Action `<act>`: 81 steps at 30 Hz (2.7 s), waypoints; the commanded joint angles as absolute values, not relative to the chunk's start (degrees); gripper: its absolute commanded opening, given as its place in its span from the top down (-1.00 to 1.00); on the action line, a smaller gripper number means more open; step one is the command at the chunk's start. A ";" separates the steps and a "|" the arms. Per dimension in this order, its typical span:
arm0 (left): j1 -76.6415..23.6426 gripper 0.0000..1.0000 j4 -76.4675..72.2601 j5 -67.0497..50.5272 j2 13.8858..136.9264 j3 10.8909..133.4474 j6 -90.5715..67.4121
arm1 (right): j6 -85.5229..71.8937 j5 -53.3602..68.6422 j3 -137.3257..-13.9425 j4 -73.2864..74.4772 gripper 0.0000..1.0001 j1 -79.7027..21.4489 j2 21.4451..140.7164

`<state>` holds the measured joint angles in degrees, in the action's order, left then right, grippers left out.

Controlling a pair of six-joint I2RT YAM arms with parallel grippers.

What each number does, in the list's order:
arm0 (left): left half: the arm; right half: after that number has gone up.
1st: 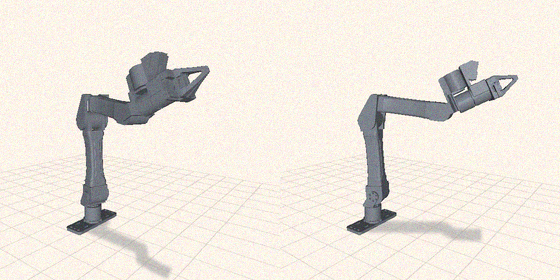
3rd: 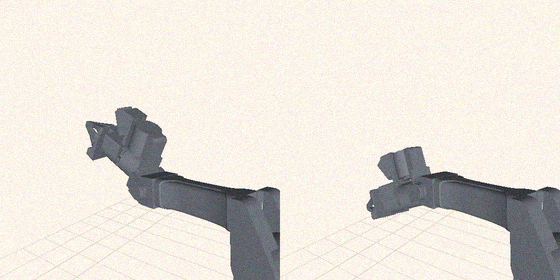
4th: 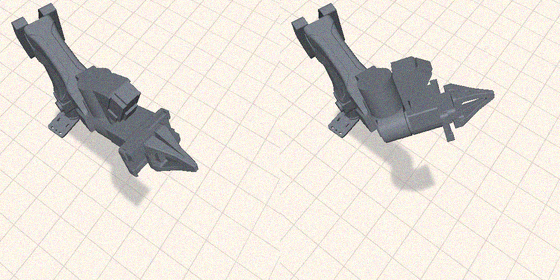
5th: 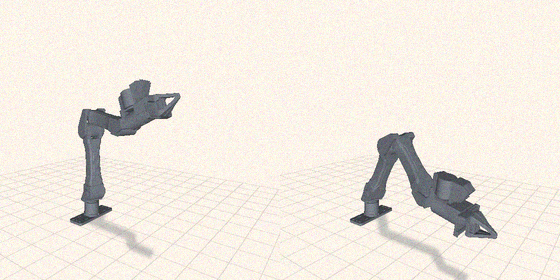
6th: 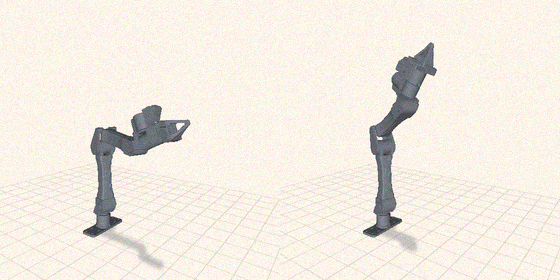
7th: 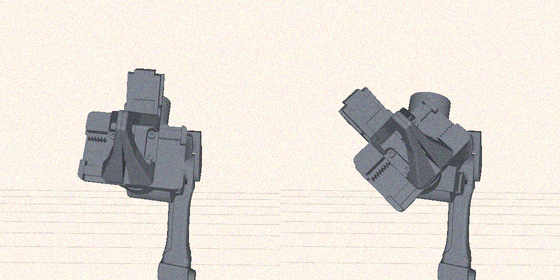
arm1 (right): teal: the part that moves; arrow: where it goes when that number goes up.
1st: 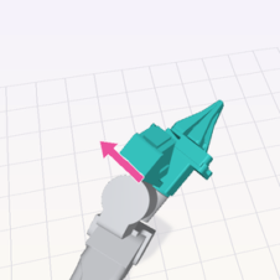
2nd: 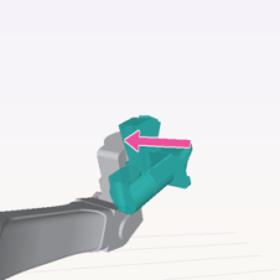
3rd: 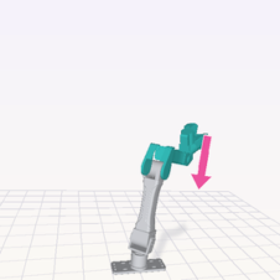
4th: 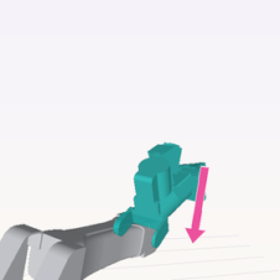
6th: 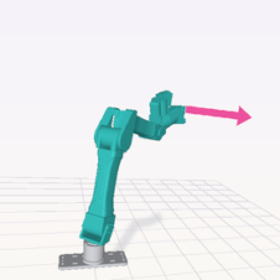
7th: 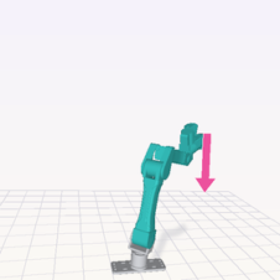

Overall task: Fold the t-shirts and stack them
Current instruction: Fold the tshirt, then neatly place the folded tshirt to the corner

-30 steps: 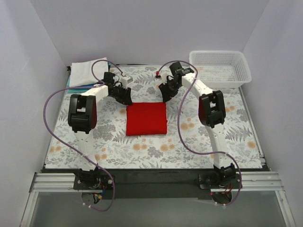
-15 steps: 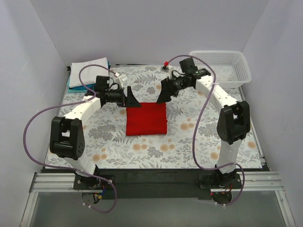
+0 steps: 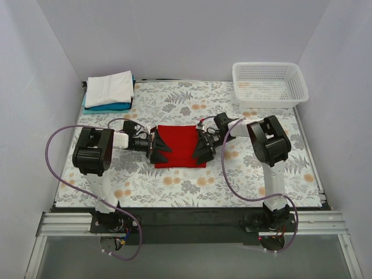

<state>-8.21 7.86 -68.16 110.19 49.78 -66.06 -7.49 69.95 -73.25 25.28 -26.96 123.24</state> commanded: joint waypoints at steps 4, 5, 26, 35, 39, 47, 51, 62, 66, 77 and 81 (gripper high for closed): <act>-3.08 -0.64 10.80 -58.44 114.88 46.76 -62.50 | -3.19 58.96 -68.12 26.09 -0.97 -18.55 124.02; -2.82 -0.64 11.85 -59.93 114.18 47.11 -61.53 | -1.25 59.50 -68.90 28.45 -0.97 -18.63 123.14; -5.71 -0.63 9.75 -57.22 121.61 79.35 -62.84 | -13.62 62.23 -106.26 17.24 -0.96 -19.16 132.35; -1.15 -0.61 8.53 -55.89 127.01 77.35 -61.08 | -9.58 53.53 -105.03 16.43 -0.82 -16.26 141.41; -0.09 -0.68 9.93 -58.44 122.63 75.07 -57.58 | -5.64 50.20 -105.64 18.80 -0.79 -14.24 140.11; 2.46 -0.71 22.84 -42.05 104.72 74.89 -33.28 | 4.91 44.40 -117.95 29.34 -0.79 -16.25 132.99; 4.38 -0.72 19.61 -31.56 93.10 67.95 -29.09 | 12.47 34.67 -111.64 31.81 -0.79 -24.75 122.10; 18.28 -0.71 34.17 -43.32 92.72 66.01 -44.03 | 17.92 16.53 -105.38 33.40 -0.52 -49.29 117.24; 18.63 -0.70 34.72 -46.84 95.45 62.59 -47.72 | 21.52 13.89 -104.15 33.13 -0.33 -57.02 119.00; 18.63 -0.70 30.07 -44.30 95.89 55.91 -53.96 | 24.87 11.60 -104.68 32.52 -0.23 -62.58 125.59; 18.63 -0.70 28.30 -44.65 96.06 54.58 -55.81 | 26.80 10.73 -104.59 31.73 -0.22 -63.19 127.70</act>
<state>18.59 30.79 -44.16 98.26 55.48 -53.80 24.27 12.14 -104.33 32.93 -62.78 126.06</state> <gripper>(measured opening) 0.850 0.610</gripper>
